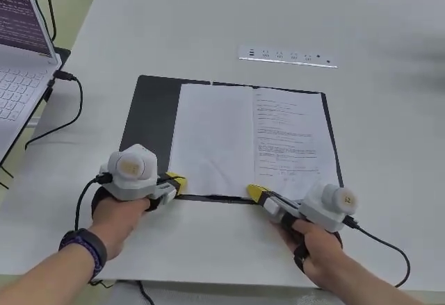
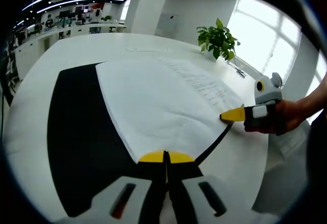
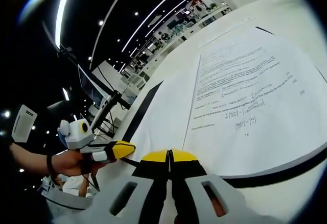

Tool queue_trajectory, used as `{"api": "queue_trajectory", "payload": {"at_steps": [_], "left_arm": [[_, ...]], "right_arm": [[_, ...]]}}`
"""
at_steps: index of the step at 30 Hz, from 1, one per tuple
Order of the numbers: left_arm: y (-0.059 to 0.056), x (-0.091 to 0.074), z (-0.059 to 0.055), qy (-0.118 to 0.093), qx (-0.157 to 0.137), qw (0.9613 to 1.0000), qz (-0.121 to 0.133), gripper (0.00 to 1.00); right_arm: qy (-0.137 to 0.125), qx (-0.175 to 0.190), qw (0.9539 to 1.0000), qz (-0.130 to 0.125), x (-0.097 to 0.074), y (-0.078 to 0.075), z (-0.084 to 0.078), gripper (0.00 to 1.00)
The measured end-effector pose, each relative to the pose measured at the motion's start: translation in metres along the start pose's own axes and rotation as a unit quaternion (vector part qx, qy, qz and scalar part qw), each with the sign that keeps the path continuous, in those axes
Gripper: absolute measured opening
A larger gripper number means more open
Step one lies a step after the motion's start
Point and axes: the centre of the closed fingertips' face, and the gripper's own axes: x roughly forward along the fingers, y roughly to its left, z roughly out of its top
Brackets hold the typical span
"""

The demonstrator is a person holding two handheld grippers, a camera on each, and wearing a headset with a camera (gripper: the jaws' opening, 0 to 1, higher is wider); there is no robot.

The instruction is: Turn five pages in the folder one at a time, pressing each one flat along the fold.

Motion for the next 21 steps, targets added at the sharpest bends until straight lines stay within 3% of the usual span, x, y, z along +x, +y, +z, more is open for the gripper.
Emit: {"api": "queue_trajectory", "payload": {"at_steps": [8,11,16,21], "left_arm": [[-0.002,0.000,0.000,0.011,0.012,0.9998,0.012,0.00],[-0.004,0.000,0.000,0.016,0.029,0.9993,0.016,0.00],[-0.013,-0.001,0.000,0.034,0.043,0.9984,0.010,0.09],[-0.022,-0.008,0.009,0.026,0.052,0.9983,0.009,0.18]], "right_arm": [[0.008,0.007,0.9999,-0.002,0.000,0.001,0.000,0.00],[0.018,0.000,0.9998,0.003,0.000,0.001,-0.001,0.00],[0.029,-0.020,0.9993,0.013,-0.001,0.007,0.000,0.03],[0.030,-0.032,0.9988,0.020,-0.005,0.011,0.003,0.13]]}}
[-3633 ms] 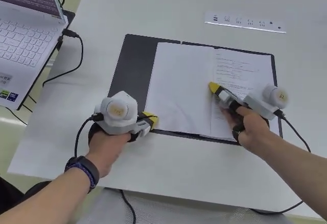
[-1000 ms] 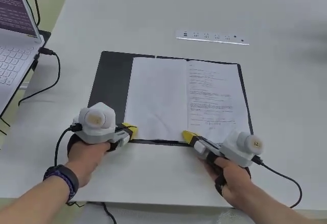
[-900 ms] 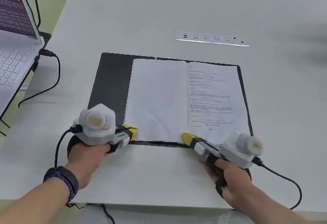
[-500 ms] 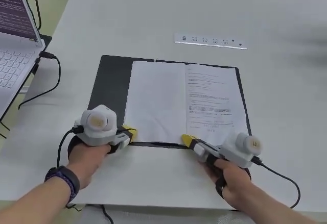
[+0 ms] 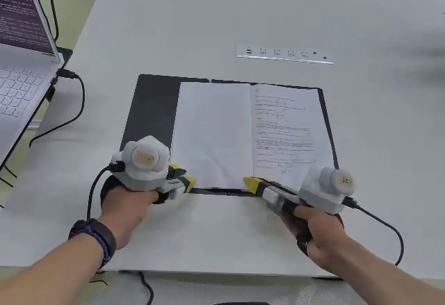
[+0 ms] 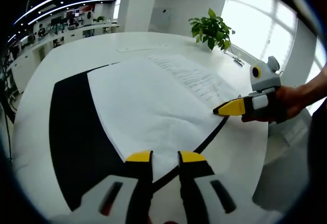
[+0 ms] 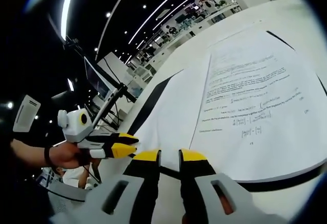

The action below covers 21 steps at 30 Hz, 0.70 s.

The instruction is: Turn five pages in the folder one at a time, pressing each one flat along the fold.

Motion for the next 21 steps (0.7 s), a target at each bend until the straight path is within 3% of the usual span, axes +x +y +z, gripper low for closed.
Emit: {"api": "queue_trajectory", "payload": {"at_steps": [9,21], "left_arm": [[-0.005,-0.011,0.016,-0.012,0.013,0.9998,0.005,0.23],[-0.013,-0.026,0.030,-0.023,0.023,0.9994,0.012,0.28]], "right_arm": [[0.002,-0.019,0.9998,-0.010,-0.016,-0.004,0.003,0.20],[-0.014,-0.071,0.9970,-0.025,-0.049,-0.014,0.032,0.27]]}}
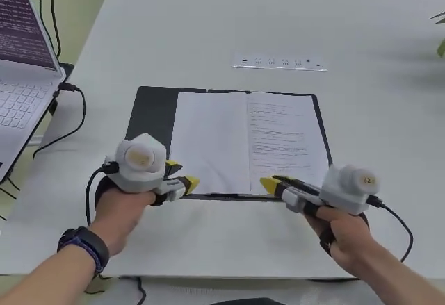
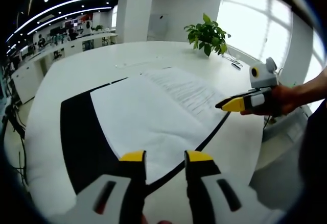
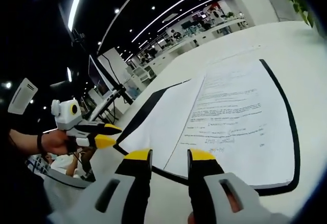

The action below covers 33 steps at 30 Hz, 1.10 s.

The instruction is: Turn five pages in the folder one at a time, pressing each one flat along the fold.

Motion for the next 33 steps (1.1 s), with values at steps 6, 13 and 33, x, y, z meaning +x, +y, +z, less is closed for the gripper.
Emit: {"api": "queue_trajectory", "payload": {"at_steps": [6,13,33], "left_arm": [[0.002,-0.011,0.010,-0.009,0.008,0.9999,0.012,0.32],[0.003,-0.025,0.009,-0.013,0.019,0.9996,0.019,0.37],[0.019,-0.082,0.005,-0.041,0.004,0.9976,0.056,0.62]], "right_arm": [[-0.001,-0.030,0.9995,-0.002,-0.016,-0.007,0.012,0.31],[0.000,-0.057,0.9984,-0.006,-0.035,-0.011,0.018,0.37],[-0.010,-0.067,0.9973,-0.030,-0.081,-0.023,0.017,0.56]]}}
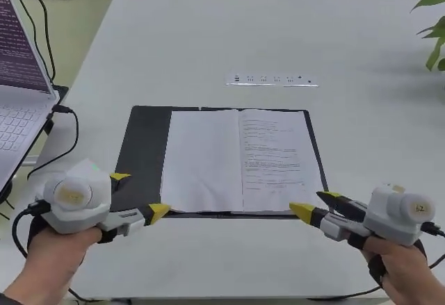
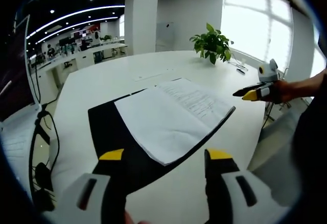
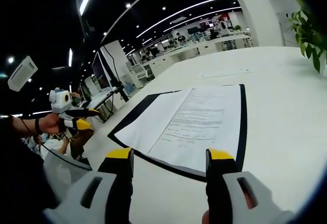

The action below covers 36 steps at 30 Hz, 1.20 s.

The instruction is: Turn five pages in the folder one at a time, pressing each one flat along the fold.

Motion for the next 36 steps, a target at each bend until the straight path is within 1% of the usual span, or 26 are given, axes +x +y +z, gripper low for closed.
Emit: {"api": "queue_trajectory", "payload": {"at_steps": [2,6,7,10,14,17,19,22,25,26,31,36], "left_arm": [[0.000,-0.004,-0.001,-0.002,-0.005,1.0000,0.003,0.63],[-0.002,-0.009,-0.007,0.001,-0.012,0.9999,0.004,0.67],[-0.003,-0.011,-0.007,-0.001,-0.016,0.9999,0.003,0.68],[-0.005,-0.014,-0.010,-0.002,-0.021,0.9998,0.002,0.71],[-0.007,-0.014,-0.015,0.005,-0.025,0.9997,0.002,0.72],[-0.011,-0.011,-0.016,0.009,-0.023,0.9997,-0.001,0.72],[-0.012,-0.008,-0.015,0.010,-0.021,0.9997,-0.003,0.72],[-0.013,-0.003,-0.010,0.001,-0.035,0.9994,-0.005,0.72],[-0.016,0.000,-0.006,0.000,-0.031,0.9995,-0.006,0.71],[-0.019,0.001,-0.003,-0.001,-0.031,0.9995,-0.009,0.71],[-0.024,0.006,0.000,-0.001,-0.027,0.9995,-0.015,0.71],[-0.033,0.015,0.004,0.002,-0.023,0.9995,-0.024,0.70]], "right_arm": [[-0.002,-0.001,1.0000,-0.002,-0.004,0.001,-0.001,0.58],[0.007,-0.007,0.9999,-0.006,-0.010,0.001,-0.005,0.61],[0.006,-0.007,0.9999,-0.007,-0.013,0.001,-0.005,0.62],[0.002,-0.008,0.9999,-0.011,-0.019,-0.001,-0.002,0.65],[0.008,-0.022,0.9996,-0.016,-0.026,-0.004,0.000,0.68],[0.001,-0.022,0.9996,-0.019,-0.030,-0.006,0.005,0.68],[-0.003,-0.021,0.9996,-0.021,-0.032,-0.007,0.008,0.68],[-0.008,-0.018,0.9995,-0.025,-0.034,-0.011,0.008,0.68],[-0.007,-0.017,0.9995,-0.027,-0.036,-0.012,0.006,0.68],[-0.007,-0.017,0.9995,-0.027,-0.038,-0.012,0.006,0.68],[-0.009,-0.012,0.9994,-0.031,-0.043,-0.013,0.003,0.68],[-0.010,-0.007,0.9993,-0.034,-0.050,-0.014,-0.001,0.68]]}}
